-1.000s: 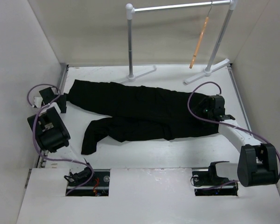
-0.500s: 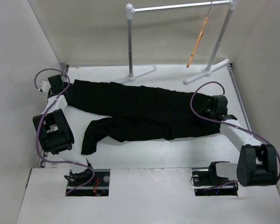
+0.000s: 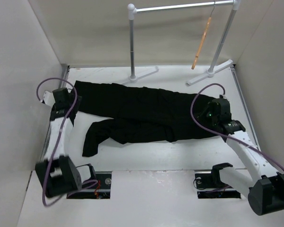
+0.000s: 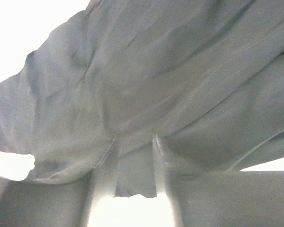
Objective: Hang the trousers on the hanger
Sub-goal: Flatten out the trousers at the center of the board.
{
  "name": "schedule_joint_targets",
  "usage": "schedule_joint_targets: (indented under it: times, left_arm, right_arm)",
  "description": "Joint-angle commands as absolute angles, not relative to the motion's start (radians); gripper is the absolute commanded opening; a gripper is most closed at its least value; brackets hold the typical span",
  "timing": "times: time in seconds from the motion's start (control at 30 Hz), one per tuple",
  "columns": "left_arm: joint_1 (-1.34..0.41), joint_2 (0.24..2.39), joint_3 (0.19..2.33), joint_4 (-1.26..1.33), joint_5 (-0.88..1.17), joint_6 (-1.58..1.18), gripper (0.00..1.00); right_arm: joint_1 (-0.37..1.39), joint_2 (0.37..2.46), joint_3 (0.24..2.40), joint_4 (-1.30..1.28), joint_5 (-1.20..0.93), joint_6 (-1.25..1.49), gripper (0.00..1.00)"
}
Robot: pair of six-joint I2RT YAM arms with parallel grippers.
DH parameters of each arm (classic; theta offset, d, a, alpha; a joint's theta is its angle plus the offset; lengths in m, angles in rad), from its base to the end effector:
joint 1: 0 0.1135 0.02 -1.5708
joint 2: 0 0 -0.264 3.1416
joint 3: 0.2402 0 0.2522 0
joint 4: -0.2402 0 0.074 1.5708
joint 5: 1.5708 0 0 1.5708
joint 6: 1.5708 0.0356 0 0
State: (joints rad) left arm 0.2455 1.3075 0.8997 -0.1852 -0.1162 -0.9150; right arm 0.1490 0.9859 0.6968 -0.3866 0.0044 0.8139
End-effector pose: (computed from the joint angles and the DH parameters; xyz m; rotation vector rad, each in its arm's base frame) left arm 0.2809 0.0746 0.2652 -1.2457 1.7778 -0.2600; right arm 0.2093 0.0313 0.2527 0.7520 2.1706 0.5062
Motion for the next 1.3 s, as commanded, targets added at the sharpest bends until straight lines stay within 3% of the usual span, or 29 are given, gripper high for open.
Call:
schedule_joint_targets:
  times: [0.0,0.07,0.13,0.2,0.27,0.33,0.4,0.67,0.8,0.93,1.0,1.13,1.27]
  left_arm:
    - [0.24,1.085,0.816,-0.447,-0.178,-0.87,0.59]
    - [0.242,0.973,0.775,-0.622,-0.143,-0.876,0.59]
    - [0.223,0.872,0.744,-0.766,-0.114,-0.897,0.61]
    - [0.2,0.778,0.732,-0.897,-0.095,-0.963,0.64]
    - [0.208,0.669,0.729,-1.004,-0.042,-1.037,0.66]
    - [0.223,0.617,0.732,-1.063,0.021,-1.095,0.68]
    - [0.245,0.571,0.738,-1.124,0.092,-1.156,0.69]
    - [0.352,0.499,0.691,-1.226,0.104,-1.189,0.68]
    - [0.4,0.491,0.569,-1.102,0.109,-1.212,0.59]
    - [0.395,0.491,0.459,-0.932,0.08,-1.279,0.59]
    - [0.395,0.498,0.422,-0.846,0.066,-1.289,0.51]
    - [0.375,0.566,0.454,-0.698,0.046,-1.276,0.14]
    - [0.314,0.667,0.627,-0.612,-0.038,-1.24,0.02]
  right_arm:
    - [0.253,0.983,0.749,-0.462,0.031,0.781,0.25]
    - [0.323,1.0,0.761,-0.479,0.031,0.769,0.19]
    - [0.382,1.017,0.764,-0.477,0.031,0.749,0.22]
    - [0.418,1.035,0.769,-0.476,0.025,0.736,0.31]
    - [0.45,1.049,0.767,-0.462,0.015,0.732,0.5]
    - [0.47,1.063,0.764,-0.45,-0.001,0.719,0.61]
    - [0.478,1.075,0.761,-0.442,-0.021,0.713,0.65]
    - [0.484,1.068,0.736,-0.411,-0.061,0.71,0.67]
    - [0.484,1.054,0.732,-0.405,-0.084,0.709,0.67]
    - [0.487,1.048,0.726,-0.396,-0.117,0.719,0.67]
    - [0.495,1.043,0.726,-0.397,-0.118,0.724,0.67]
    - [0.496,1.04,0.721,-0.396,-0.114,0.724,0.66]
    - [0.496,1.055,0.715,-0.385,-0.12,0.726,0.66]
